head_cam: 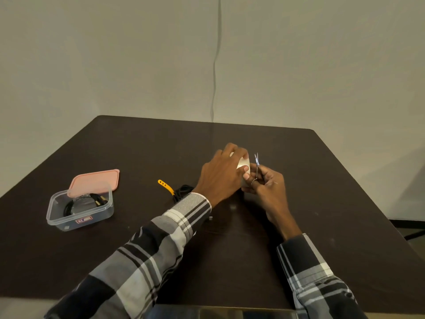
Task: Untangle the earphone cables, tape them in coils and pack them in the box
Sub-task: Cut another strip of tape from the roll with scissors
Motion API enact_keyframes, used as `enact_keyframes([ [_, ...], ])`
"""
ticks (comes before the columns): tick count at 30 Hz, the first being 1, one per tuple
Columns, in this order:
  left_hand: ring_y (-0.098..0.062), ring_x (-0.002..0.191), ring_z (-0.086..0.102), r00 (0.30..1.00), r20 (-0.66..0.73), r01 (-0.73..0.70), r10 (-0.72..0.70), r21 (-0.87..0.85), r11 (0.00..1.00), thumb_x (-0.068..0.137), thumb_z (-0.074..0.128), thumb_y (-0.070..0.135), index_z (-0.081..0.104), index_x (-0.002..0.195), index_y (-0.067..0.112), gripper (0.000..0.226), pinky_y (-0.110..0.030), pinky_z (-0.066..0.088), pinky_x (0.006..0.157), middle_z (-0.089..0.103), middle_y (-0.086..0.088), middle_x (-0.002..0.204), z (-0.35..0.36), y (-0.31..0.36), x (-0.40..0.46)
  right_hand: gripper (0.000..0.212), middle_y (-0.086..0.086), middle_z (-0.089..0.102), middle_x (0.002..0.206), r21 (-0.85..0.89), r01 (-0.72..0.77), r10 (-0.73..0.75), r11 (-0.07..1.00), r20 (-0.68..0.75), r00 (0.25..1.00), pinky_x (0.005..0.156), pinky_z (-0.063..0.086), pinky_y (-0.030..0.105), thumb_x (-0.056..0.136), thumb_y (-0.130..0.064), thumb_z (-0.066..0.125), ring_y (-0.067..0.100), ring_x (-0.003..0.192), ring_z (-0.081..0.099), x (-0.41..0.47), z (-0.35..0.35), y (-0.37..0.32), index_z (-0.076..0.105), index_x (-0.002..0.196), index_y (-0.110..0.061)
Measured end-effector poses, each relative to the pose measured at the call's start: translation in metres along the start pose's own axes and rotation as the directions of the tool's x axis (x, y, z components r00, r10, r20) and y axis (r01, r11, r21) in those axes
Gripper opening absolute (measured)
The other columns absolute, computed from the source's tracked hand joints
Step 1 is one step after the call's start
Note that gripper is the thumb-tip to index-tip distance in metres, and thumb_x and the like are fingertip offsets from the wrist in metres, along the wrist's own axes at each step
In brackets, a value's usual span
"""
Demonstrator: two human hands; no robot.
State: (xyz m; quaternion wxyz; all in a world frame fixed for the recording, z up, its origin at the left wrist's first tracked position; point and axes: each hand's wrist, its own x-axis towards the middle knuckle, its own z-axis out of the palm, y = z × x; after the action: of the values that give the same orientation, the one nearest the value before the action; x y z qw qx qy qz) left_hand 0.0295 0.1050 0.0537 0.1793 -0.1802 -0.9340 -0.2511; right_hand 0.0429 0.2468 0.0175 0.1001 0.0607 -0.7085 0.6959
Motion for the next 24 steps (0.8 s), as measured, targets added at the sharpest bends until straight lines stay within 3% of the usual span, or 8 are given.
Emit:
enact_keyframes([
  [4, -0.019, 0.101, 0.061, 0.999, -0.029, 0.023, -0.025, -0.064, 0.998, 0.100, 0.049, 0.035, 0.052, 0.119, 0.024, 0.023, -0.033, 0.044, 0.078, 0.050, 0.008, 0.132, 0.004, 0.008, -0.004, 0.020, 0.008, 0.077, 0.099, -0.007, 0.006, -0.006, 1.000, -0.021, 1.000, 0.074, 0.063, 0.038, 0.095, 0.000, 0.062, 0.024, 0.094, 0.074, 0.001, 0.000, 0.000, 0.074, 0.100, -0.016],
  [9, -0.023, 0.105, 0.062, 0.996, -0.044, 0.068, -0.072, -0.094, 0.993, 0.099, 0.049, 0.032, 0.054, 0.116, 0.025, 0.019, -0.042, 0.049, 0.086, 0.055, 0.008, 0.134, 0.005, 0.015, -0.008, 0.020, 0.009, 0.076, 0.096, -0.030, 0.022, -0.023, 0.999, -0.034, 0.999, 0.072, 0.064, 0.040, 0.095, 0.002, 0.062, 0.027, 0.092, 0.074, 0.001, 0.000, 0.003, 0.075, 0.100, -0.012],
  [13, -0.026, 0.102, 0.063, 0.998, -0.012, 0.064, -0.066, -0.096, 0.993, 0.097, 0.050, 0.033, 0.052, 0.118, 0.031, 0.021, -0.043, 0.049, 0.085, 0.050, 0.010, 0.135, 0.005, 0.015, -0.007, 0.019, 0.016, 0.076, 0.098, -0.025, 0.029, -0.030, 0.999, -0.035, 0.999, 0.073, 0.063, 0.043, 0.095, 0.002, 0.061, 0.031, 0.092, 0.073, 0.002, -0.001, 0.006, 0.075, 0.104, -0.008],
  [17, -0.030, 0.094, 0.063, 0.996, 0.048, 0.074, -0.072, -0.045, 0.996, 0.091, 0.057, 0.033, 0.050, 0.122, 0.033, 0.032, -0.037, 0.046, 0.078, 0.043, 0.007, 0.132, 0.004, 0.017, -0.004, 0.015, 0.029, 0.070, 0.096, -0.019, 0.044, -0.045, 0.999, -0.035, 0.998, 0.070, 0.061, 0.044, 0.094, 0.004, 0.061, 0.024, 0.081, 0.069, 0.002, -0.001, 0.006, 0.074, 0.099, -0.001],
  [24, -0.028, 0.092, 0.064, 1.000, 0.015, 0.020, -0.020, 0.007, 1.000, 0.095, 0.053, 0.035, 0.048, 0.123, 0.029, 0.029, -0.038, 0.048, 0.077, 0.043, 0.006, 0.134, 0.009, 0.012, -0.005, 0.026, 0.013, 0.076, 0.094, -0.003, 0.027, -0.027, 1.000, -0.029, 0.999, 0.069, 0.063, 0.035, 0.093, 0.007, 0.061, 0.017, 0.083, 0.072, 0.001, 0.000, 0.003, 0.075, 0.094, -0.016],
])
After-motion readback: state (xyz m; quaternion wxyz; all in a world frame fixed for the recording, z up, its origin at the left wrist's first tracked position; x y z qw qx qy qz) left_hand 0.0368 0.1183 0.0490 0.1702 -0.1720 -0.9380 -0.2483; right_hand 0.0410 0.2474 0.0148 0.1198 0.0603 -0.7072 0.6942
